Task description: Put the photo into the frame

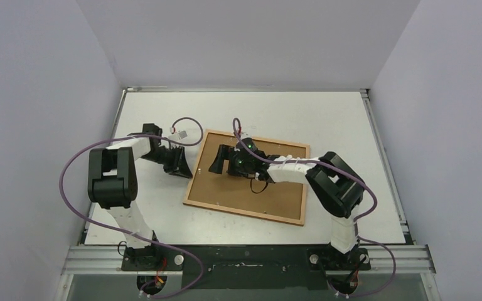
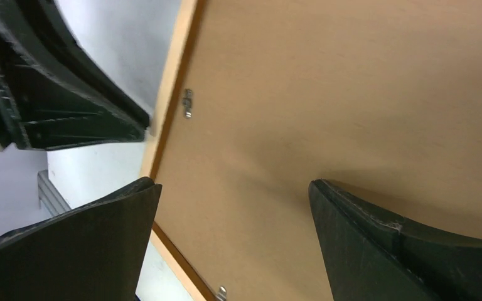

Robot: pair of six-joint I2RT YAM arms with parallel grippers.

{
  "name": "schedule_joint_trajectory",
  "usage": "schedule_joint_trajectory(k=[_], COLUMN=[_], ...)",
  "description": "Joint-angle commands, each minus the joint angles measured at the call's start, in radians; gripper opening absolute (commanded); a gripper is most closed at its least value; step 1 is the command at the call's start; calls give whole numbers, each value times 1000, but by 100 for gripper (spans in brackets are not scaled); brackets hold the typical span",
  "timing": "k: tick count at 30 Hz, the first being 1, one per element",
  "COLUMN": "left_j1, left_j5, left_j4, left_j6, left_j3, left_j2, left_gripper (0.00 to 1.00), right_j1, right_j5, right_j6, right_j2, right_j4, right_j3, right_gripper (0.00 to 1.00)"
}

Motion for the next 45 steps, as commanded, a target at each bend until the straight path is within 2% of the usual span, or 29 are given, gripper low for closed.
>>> schedule_joint_trajectory(k=[1, 8, 20, 45], left_j1=[-15, -15, -15, -17], left_j5=[18, 15, 16, 17], left_j4=[40, 52, 67, 68], left_j6=[-8, -9, -21, -12], left_j3=[-3, -13, -24, -28], left_j2=[21, 35, 51, 45], left_gripper=[16, 14, 11, 10], right_j1=[40, 69, 95, 134], right_j5=[-65, -100, -119, -118], right_j6=[33, 85, 114, 126], right_j2=[54, 133, 238, 312], right_j4=[172, 236, 243, 214], right_j3=[102, 124, 212, 291], right_gripper=[94, 94, 96, 96])
